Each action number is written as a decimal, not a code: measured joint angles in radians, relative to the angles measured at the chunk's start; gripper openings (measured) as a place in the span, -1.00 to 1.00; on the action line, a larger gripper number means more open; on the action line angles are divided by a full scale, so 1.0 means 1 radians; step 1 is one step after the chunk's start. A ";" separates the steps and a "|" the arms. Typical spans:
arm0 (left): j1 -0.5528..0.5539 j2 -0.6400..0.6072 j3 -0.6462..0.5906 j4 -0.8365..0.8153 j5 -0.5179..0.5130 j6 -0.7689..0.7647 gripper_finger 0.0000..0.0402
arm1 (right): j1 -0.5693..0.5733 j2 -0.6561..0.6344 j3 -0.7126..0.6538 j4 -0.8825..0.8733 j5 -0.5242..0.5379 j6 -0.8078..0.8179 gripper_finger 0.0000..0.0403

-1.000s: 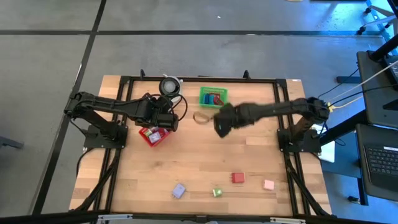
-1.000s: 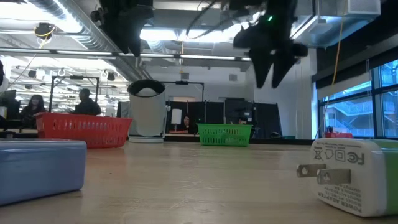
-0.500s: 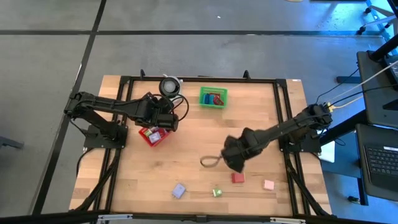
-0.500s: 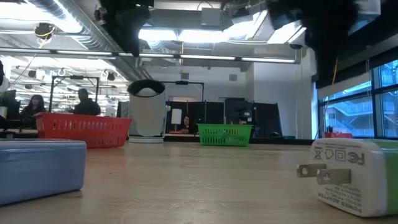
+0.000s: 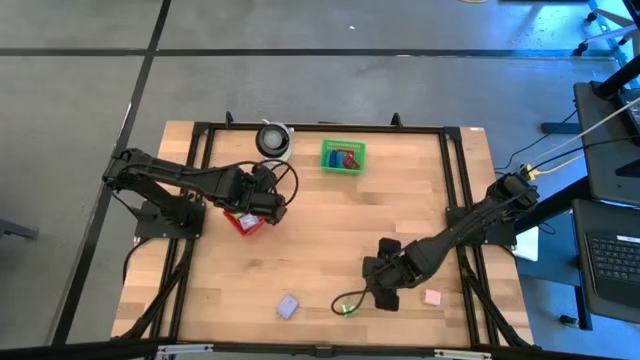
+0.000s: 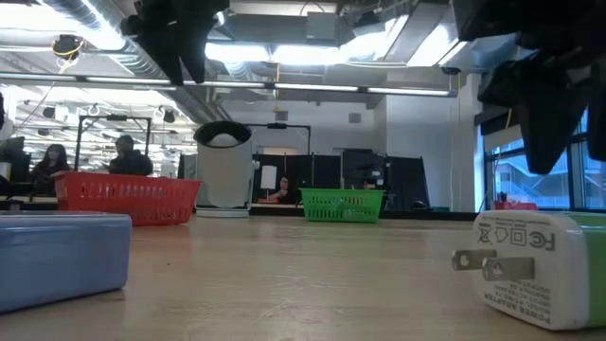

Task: Pick & Place Office items
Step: Put the red charger adapter into the red bin

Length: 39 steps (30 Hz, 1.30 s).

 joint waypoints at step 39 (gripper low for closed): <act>-0.123 0.000 0.000 0.000 -0.029 -0.261 0.25 | 0.104 -0.004 -0.265 0.268 0.031 0.011 0.91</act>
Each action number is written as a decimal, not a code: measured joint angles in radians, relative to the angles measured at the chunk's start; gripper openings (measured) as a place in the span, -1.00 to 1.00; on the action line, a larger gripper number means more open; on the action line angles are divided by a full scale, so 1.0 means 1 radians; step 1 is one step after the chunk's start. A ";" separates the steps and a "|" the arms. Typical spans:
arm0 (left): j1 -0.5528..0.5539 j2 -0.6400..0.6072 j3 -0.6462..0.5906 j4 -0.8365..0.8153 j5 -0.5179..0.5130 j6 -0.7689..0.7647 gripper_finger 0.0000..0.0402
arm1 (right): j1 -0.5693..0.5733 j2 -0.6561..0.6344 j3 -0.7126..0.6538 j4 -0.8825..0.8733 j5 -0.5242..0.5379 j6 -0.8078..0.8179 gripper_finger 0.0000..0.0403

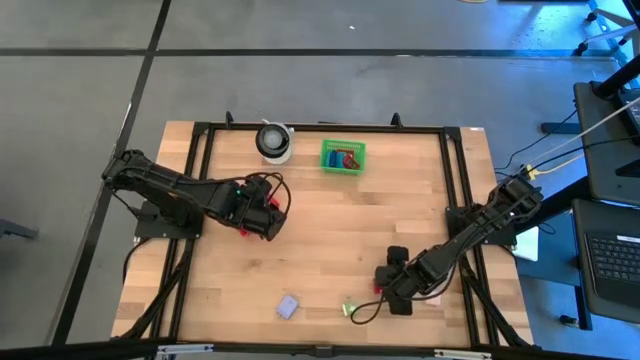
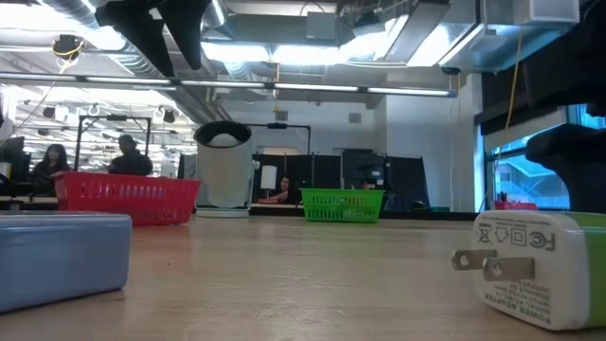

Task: Pick & Place Office items
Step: Put the red charger adapter into the red bin

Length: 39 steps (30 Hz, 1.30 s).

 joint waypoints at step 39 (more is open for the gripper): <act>0.000 0.000 0.000 0.005 -0.205 0.008 0.25 | -0.395 -0.357 0.000 0.509 0.557 0.060 0.06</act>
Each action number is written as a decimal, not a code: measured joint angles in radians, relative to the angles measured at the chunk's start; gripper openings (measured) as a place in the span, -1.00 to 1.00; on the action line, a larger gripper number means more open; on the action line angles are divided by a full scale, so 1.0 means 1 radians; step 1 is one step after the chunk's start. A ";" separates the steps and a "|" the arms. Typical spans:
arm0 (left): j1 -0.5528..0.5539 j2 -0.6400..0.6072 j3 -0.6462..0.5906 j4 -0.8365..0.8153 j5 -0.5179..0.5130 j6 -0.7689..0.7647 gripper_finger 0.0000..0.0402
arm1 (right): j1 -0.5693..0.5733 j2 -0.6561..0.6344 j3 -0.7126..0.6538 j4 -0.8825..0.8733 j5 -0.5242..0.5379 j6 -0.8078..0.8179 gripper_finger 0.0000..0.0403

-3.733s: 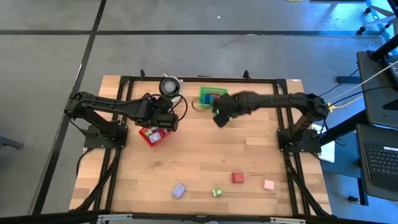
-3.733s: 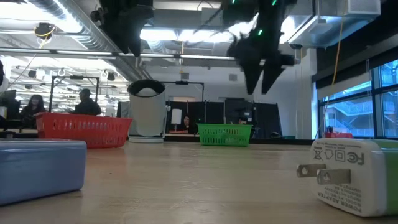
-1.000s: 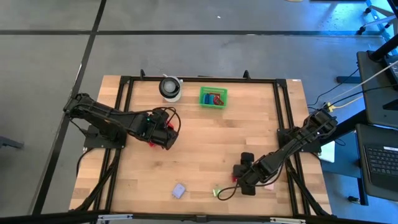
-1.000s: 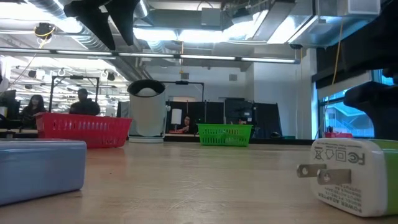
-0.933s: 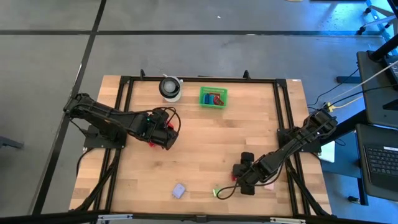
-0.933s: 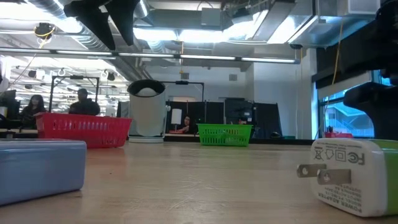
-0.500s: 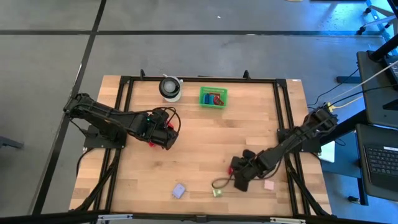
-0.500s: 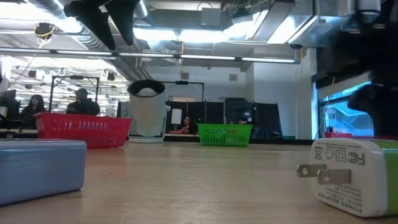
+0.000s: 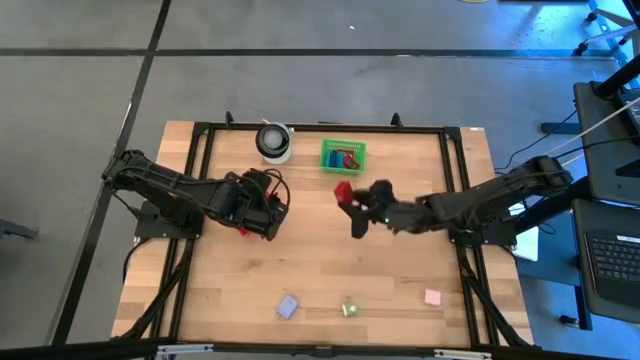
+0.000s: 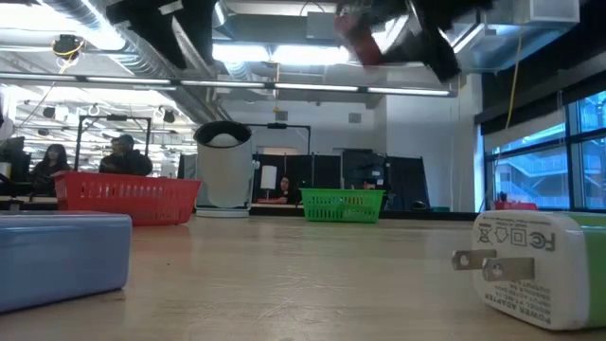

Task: Pick & Place Office items
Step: Put the red charger adapter into the red bin

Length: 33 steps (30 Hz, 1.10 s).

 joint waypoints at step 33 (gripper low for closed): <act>0.112 0.054 0.000 0.772 0.376 2.015 0.25 | -0.330 0.047 0.001 -0.062 -0.883 0.199 0.11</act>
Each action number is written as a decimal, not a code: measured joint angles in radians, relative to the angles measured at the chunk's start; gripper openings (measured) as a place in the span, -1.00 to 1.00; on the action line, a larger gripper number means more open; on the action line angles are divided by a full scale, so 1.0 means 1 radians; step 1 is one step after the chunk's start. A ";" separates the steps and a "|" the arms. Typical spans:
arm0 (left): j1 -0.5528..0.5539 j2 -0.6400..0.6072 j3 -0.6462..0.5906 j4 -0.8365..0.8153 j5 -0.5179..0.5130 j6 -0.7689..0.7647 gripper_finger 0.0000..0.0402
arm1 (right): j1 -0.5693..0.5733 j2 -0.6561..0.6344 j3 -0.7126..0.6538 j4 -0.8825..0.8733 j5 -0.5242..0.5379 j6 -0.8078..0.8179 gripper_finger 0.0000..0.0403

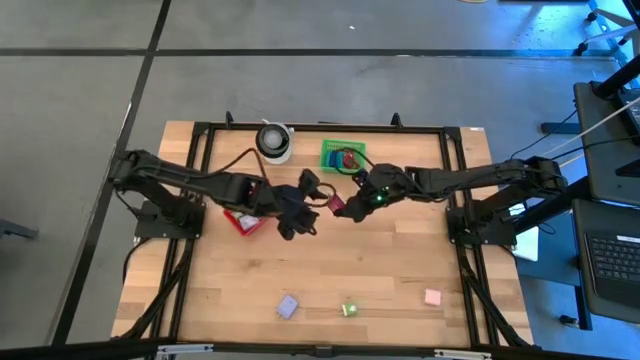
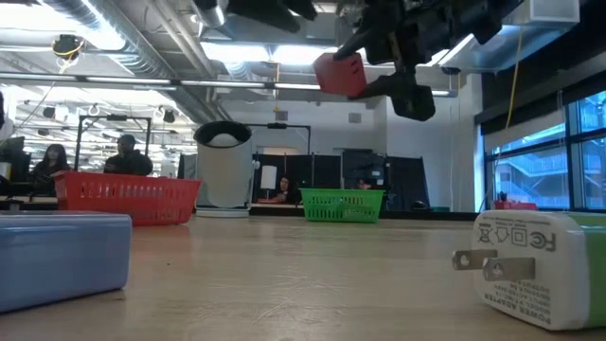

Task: Pick & Place Office items
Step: Put the red charger adapter into the red bin

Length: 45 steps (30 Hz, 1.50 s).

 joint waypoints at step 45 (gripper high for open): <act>0.090 0.089 0.000 0.112 0.281 0.087 -0.42 | -0.041 0.000 0.000 0.122 -0.262 -0.139 0.33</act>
